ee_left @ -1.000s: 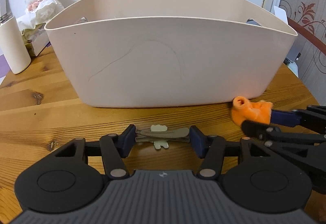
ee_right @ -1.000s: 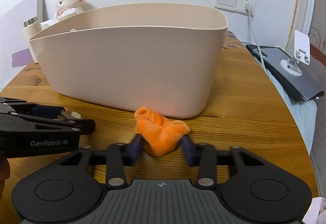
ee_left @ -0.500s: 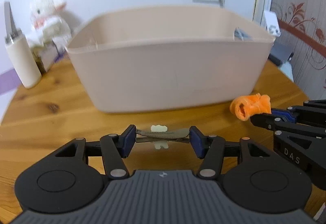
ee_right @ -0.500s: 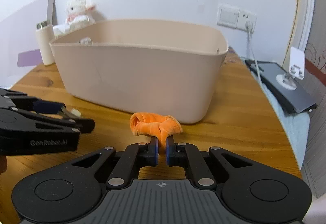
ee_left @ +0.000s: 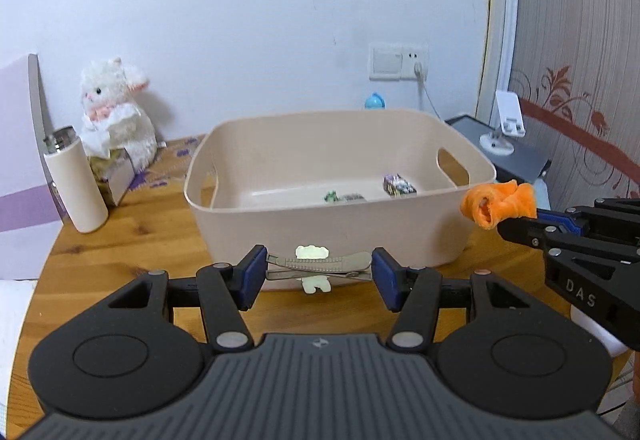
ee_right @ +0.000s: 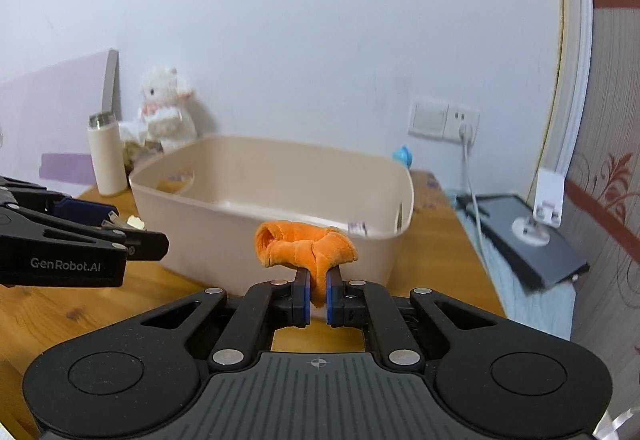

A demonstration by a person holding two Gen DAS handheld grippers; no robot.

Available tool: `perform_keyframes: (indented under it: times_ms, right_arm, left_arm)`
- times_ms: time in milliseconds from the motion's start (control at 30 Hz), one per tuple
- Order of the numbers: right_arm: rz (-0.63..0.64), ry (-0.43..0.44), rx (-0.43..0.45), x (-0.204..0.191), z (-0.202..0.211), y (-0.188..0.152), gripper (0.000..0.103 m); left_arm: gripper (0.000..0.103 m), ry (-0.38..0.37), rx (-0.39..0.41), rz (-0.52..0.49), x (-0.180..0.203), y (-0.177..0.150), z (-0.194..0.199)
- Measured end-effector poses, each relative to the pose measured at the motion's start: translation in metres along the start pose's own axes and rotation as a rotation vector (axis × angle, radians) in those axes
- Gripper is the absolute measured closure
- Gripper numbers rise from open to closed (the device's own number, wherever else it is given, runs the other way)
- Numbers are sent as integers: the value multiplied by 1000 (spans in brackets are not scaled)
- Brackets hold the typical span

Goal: Organize objects
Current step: 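Lift both items over the beige basket and open both tools to release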

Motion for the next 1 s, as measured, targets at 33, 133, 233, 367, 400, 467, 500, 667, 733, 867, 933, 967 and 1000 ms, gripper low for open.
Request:
perform_keyframes:
  times_ms: [33,133,233,367,400,467,500,667,733,867,933,967,1000]
  right_arm:
    - [0,1,13,-1,2,4,97]
    - [-3,0,52,-3,7,16,97]
    - [-9,-5,95,-3,11,31,97]
    - [-19,-30,147,-1,10,50,97]
    - [-16,-46,160,-1,8,55,97]
    - [-16,-65,174,0,3,62,97]
    - [-21,-65,175,1,-1,66,97]
    - [14,-110,164,2,-27,79,97]
    - [31,-120,144,3,-40,82,97]
    - [43,-121,103,3,-67,83,97]
    - [41,-118,77,2,-80,82,97]
    - [40,-115,63,1,-86,81,97]
    - [42,-113,44,0,-92,80,97]
  left_arm:
    - [44,2,7,2,-3,4,2]
    - [44,13,32,9,-9,15,6]
    - [44,29,62,8,-15,28,9]
    - [44,44,97,10,-21,49,6]
    - [44,45,101,17,-22,54,4]
    - [44,46,105,29,-26,66,-4]
    - [44,51,104,30,-26,71,-9]
    - [44,86,75,14,-27,88,-43]
    - [44,80,29,16,-27,90,-63]
    - [44,78,-70,45,-34,86,-101]
    - [44,88,-109,38,-36,81,-119]
    - [44,89,-127,35,-36,79,-126]
    - [44,92,-147,31,-37,76,-133]
Point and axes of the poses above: each gripper's, at about its wrist camera, not at the fingertips, and z roughly against the way its jaws point, x to its right, y to its top, the point moved 3 cm from there along -z, roughly the way its jaws point, and after that the axes turned 6 degrees about -z, right-handed, at the moved point
